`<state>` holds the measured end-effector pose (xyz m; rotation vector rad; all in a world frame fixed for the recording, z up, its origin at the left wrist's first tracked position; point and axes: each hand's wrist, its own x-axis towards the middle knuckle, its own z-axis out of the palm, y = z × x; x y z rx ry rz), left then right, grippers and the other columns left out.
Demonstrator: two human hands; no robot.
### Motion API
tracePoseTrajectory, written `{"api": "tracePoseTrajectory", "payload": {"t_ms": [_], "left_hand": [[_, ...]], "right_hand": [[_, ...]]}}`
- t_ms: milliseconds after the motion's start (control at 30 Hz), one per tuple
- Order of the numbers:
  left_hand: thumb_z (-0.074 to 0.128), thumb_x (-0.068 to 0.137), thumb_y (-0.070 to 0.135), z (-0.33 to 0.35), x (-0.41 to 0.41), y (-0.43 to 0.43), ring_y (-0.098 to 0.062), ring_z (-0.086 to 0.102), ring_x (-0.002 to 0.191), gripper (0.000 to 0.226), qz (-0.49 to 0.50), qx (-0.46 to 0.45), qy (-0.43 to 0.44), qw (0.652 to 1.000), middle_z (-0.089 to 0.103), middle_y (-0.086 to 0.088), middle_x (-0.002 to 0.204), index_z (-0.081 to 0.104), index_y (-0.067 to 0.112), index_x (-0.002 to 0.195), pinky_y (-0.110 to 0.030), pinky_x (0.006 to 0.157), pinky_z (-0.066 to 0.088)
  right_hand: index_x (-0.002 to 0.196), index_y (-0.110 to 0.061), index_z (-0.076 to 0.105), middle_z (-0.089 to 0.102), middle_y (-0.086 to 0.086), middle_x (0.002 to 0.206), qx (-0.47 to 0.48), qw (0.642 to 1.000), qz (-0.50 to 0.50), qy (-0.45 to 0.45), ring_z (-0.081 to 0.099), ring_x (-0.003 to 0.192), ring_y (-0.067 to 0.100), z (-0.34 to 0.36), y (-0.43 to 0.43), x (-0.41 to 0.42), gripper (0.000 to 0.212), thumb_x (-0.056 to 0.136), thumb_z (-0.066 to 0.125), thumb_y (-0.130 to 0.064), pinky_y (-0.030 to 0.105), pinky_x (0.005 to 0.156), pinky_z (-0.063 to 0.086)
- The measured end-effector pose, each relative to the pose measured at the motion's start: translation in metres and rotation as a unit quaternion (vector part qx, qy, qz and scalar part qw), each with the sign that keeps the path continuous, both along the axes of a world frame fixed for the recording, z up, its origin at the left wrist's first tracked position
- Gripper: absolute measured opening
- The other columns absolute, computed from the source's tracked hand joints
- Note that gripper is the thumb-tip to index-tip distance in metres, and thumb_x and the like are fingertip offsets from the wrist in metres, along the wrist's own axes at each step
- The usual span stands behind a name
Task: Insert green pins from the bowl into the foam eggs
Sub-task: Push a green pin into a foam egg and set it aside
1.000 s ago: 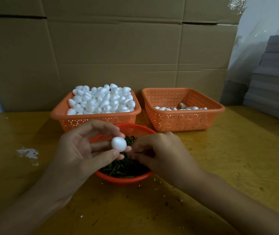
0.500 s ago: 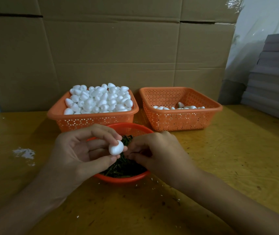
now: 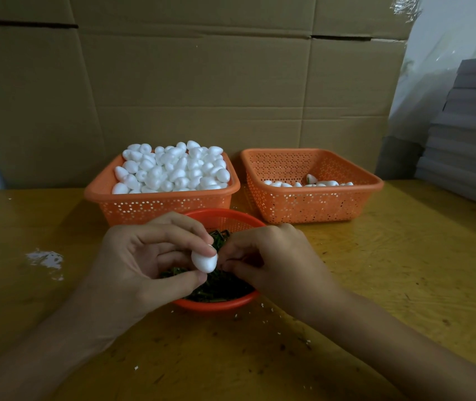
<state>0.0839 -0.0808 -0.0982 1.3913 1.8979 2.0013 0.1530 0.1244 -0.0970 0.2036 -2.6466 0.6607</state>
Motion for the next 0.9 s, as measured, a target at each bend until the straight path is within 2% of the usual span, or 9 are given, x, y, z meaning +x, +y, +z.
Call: {"api": "tracePoseTrajectory", "payload": {"t_ms": [167,333,467,567,633,700,767,900], "left_hand": [[0.088,0.063,0.002,-0.001,-0.002,0.0,-0.025,0.074,0.097,0.027,-0.002,-0.012,0.004,1.0,0.072,-0.007,0.102,0.084,0.015,0.087,-0.026,0.079,0.06],[0.087,0.064,0.015,0.001,-0.001,0.0,-0.027,0.075,0.098,0.031,-0.006,-0.017,0.0,1.0,0.073,-0.007,0.104,0.084,0.018,0.095,-0.029,0.081,0.061],[0.088,0.064,0.018,0.003,0.001,-0.002,-0.026,0.076,0.098,0.051,0.0,-0.03,-0.01,1.0,0.074,-0.008,0.101,0.08,0.026,0.114,-0.028,0.081,0.062],[0.09,0.065,0.018,0.003,0.002,-0.001,-0.026,0.076,0.096,0.057,-0.002,-0.039,-0.012,0.999,0.074,-0.009,0.099,0.077,0.026,0.119,-0.028,0.08,0.061],[0.09,0.065,0.019,0.004,0.004,-0.001,-0.026,0.076,0.094,0.056,0.001,-0.044,-0.009,0.999,0.075,-0.01,0.099,0.077,0.026,0.119,-0.028,0.079,0.062],[0.092,0.064,0.02,0.005,0.006,-0.001,-0.025,0.076,0.092,0.056,0.005,-0.048,-0.009,0.999,0.075,-0.01,0.098,0.077,0.026,0.118,-0.028,0.077,0.062],[0.096,0.062,0.014,0.006,0.007,-0.001,-0.024,0.076,0.09,0.058,0.011,-0.054,-0.008,0.998,0.075,-0.01,0.096,0.078,0.026,0.116,-0.026,0.075,0.061],[0.091,0.062,0.008,0.007,0.009,0.0,-0.021,0.075,0.083,0.052,0.028,-0.061,-0.019,0.998,0.075,-0.012,0.093,0.081,0.026,0.11,-0.023,0.071,0.06]], "right_hand": [[0.096,-0.035,0.078,0.076,-0.018,0.091,0.001,1.0,0.006,-0.002,0.068,0.089,-0.002,0.001,0.0,0.0,0.016,0.091,0.075,-0.02,0.027,0.079,0.055],[0.098,-0.034,0.078,0.076,-0.017,0.092,0.002,1.0,0.01,0.006,0.068,0.089,-0.001,0.0,0.001,0.0,0.013,0.093,0.075,-0.023,0.022,0.076,0.052],[0.1,-0.033,0.078,0.076,-0.018,0.089,-0.01,0.999,0.032,0.02,0.069,0.087,-0.001,-0.001,0.003,0.0,0.012,0.094,0.074,-0.022,0.024,0.077,0.053],[0.098,-0.031,0.078,0.076,-0.017,0.086,-0.024,0.998,0.05,0.038,0.069,0.085,-0.003,-0.003,0.006,-0.003,0.011,0.094,0.074,-0.021,0.024,0.076,0.052],[0.098,-0.027,0.079,0.077,-0.016,0.087,-0.056,0.996,0.062,0.041,0.07,0.086,-0.004,-0.005,0.008,-0.005,0.01,0.093,0.075,-0.019,0.021,0.078,0.052],[0.098,-0.022,0.08,0.079,-0.013,0.088,-0.107,0.991,0.069,0.033,0.073,0.087,0.0,-0.006,0.011,-0.008,0.008,0.092,0.077,-0.016,0.027,0.083,0.056],[0.098,-0.016,0.079,0.08,-0.008,0.087,-0.178,0.981,0.079,0.017,0.075,0.081,0.008,-0.004,0.016,-0.011,0.007,0.092,0.077,-0.012,0.036,0.083,0.061],[0.102,-0.005,0.076,0.081,0.004,0.089,-0.293,0.951,0.104,-0.003,0.077,0.075,0.026,0.003,0.024,-0.012,0.01,0.092,0.074,-0.006,0.044,0.079,0.063]]}}
